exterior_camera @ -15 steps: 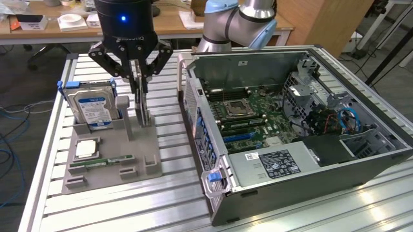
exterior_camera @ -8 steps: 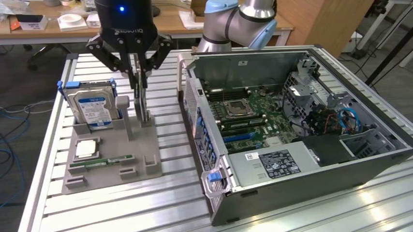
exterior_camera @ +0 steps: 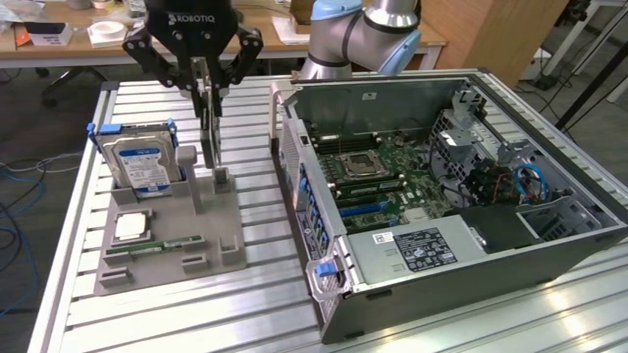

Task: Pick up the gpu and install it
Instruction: 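Pick up the gpu and move the gpu toward the slot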

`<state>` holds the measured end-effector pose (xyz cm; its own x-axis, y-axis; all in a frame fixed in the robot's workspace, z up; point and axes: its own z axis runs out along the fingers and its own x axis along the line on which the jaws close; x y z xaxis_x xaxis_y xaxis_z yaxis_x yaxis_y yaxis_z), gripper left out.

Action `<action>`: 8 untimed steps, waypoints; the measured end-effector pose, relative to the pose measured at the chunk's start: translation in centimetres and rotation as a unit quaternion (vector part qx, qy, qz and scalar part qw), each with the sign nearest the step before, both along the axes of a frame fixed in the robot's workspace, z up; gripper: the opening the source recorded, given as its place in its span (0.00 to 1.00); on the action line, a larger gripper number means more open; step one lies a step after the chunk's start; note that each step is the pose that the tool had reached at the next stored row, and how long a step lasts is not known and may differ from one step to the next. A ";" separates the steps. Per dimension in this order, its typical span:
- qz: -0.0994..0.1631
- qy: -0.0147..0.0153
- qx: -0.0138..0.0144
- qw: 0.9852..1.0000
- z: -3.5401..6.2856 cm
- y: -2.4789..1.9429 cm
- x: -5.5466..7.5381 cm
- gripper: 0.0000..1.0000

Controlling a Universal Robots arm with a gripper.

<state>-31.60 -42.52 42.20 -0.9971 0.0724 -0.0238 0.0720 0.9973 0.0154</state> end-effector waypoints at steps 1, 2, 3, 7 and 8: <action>0.000 0.000 0.000 1.000 0.22 0.00 0.0 0.26; 0.000 0.000 0.000 1.000 0.42 0.00 0.0 0.26; 0.000 0.000 0.000 1.000 0.63 0.00 0.0 0.26; 0.000 0.000 0.000 1.000 1.46 0.00 0.0 0.26; 0.000 0.000 0.000 1.000 1.55 0.00 0.0 0.26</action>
